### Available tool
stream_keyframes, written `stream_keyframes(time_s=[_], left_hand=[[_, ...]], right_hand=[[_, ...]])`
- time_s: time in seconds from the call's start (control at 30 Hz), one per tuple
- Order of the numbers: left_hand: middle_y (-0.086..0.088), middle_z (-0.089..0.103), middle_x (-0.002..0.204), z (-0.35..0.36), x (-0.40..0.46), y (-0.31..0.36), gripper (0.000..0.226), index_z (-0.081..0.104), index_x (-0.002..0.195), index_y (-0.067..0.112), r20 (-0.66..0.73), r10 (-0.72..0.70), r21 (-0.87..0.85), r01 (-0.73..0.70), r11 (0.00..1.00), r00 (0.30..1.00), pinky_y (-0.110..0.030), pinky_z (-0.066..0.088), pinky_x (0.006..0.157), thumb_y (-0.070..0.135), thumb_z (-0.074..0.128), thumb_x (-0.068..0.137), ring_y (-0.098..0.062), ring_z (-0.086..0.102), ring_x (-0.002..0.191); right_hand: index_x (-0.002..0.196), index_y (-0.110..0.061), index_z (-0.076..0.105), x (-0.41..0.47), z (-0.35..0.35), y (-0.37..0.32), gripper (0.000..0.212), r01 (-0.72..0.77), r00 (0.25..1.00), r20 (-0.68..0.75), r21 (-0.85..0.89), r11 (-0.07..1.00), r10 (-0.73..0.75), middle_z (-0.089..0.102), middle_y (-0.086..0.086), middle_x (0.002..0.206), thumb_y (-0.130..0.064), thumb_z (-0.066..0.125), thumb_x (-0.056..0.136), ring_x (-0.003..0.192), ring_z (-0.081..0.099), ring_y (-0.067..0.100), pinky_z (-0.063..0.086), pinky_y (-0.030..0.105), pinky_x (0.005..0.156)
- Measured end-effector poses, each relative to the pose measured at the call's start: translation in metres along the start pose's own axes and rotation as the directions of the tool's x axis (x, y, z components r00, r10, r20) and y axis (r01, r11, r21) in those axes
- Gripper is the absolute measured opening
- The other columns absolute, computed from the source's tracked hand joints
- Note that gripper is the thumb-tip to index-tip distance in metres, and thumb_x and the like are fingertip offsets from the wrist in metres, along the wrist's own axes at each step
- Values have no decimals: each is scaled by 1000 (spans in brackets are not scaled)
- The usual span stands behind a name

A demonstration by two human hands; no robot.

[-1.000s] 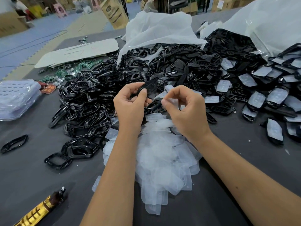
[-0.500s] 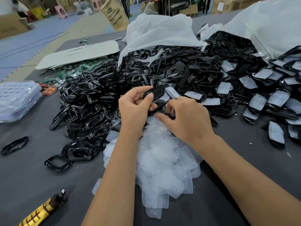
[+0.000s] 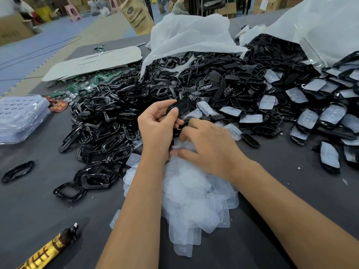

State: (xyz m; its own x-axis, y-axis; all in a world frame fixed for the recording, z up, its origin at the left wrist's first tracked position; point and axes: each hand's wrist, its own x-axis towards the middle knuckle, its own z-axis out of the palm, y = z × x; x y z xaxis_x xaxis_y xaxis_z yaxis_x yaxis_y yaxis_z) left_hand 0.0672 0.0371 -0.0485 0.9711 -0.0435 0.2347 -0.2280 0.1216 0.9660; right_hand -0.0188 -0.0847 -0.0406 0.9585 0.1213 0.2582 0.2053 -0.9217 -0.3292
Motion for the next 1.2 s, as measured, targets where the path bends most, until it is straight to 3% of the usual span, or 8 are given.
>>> stream_keyframes(time_s=[0.1, 0.27, 0.43, 0.73, 0.87, 0.97, 1.07, 1.2], left_hand=[[2, 70, 66, -1, 1, 1, 21, 76, 99, 11, -46, -18, -43, 16, 999, 999, -19, 51, 54, -6, 67, 92, -10, 64, 54], [2, 68, 66, -3, 3, 3, 21, 76, 99, 13, -116, -92, -138, 76, 987, 989, -20, 51, 57, -5, 67, 93, -10, 63, 56], [3, 66, 63, -4, 4, 3, 23, 77, 95, 13, -131, -110, -186, 84, 979, 985, -20, 50, 54, -7, 67, 93, -9, 59, 52], [2, 68, 66, -4, 2, 5, 22, 77, 96, 15, -125, -117, -191, 92, 977, 985, -19, 50, 55, -6, 68, 93, -11, 62, 56], [1, 66, 65, -4, 2, 6, 21, 76, 97, 13, -126, -122, -193, 96, 977, 984, -20, 51, 56, -6, 67, 93, -11, 61, 55], [2, 66, 64, -4, 1, 7, 21, 76, 97, 12, -139, -117, -203, 88, 975, 983, -20, 51, 56, -6, 67, 93, -11, 61, 55], [0, 65, 66, -4, 0, 7, 20, 76, 98, 12, -148, -80, -197, 50, 979, 986, -22, 52, 58, -5, 68, 93, -13, 62, 57], [0, 67, 68, -3, 0, 7, 20, 76, 99, 12, -124, -31, -154, 12, 988, 992, -22, 52, 58, -5, 68, 93, -15, 63, 56]], right_hand=[[92, -20, 67, -1, 4, 0, 23, 28, 994, -109, 114, 993, -16, 61, -7, 95, -41, 63, 100, 95, 59, 19, 43, 37, 75], [83, -8, 62, 0, 4, 5, 23, 88, 923, -369, 477, 875, 108, 48, -7, 65, -18, 59, 104, 61, 44, 15, 39, 34, 61], [87, -9, 63, 1, 1, 10, 18, 71, 907, -319, 762, 643, 277, 50, -17, 64, -8, 59, 104, 55, 42, 3, 34, 16, 55], [98, -7, 68, -1, 6, 10, 10, 82, 929, -259, 841, 535, 263, 70, 4, 74, -2, 68, 89, 61, 58, 12, 48, 26, 58], [107, -9, 74, -1, 7, 11, 22, 80, 947, -239, 823, 562, 214, 70, 4, 74, 3, 68, 89, 62, 60, 11, 50, 24, 60], [95, -9, 78, -1, 7, 10, 10, 68, 953, -231, 793, 605, 195, 73, 1, 73, 0, 75, 90, 63, 60, 8, 50, 23, 60], [82, -7, 73, 0, 8, 8, 9, 52, 957, -229, 741, 669, 180, 69, -2, 66, -3, 79, 88, 56, 56, 4, 45, 18, 58], [87, -7, 62, 3, 9, 6, 13, 47, 958, -255, 602, 797, 136, 64, -5, 63, -8, 71, 96, 53, 52, 7, 38, 14, 60]])
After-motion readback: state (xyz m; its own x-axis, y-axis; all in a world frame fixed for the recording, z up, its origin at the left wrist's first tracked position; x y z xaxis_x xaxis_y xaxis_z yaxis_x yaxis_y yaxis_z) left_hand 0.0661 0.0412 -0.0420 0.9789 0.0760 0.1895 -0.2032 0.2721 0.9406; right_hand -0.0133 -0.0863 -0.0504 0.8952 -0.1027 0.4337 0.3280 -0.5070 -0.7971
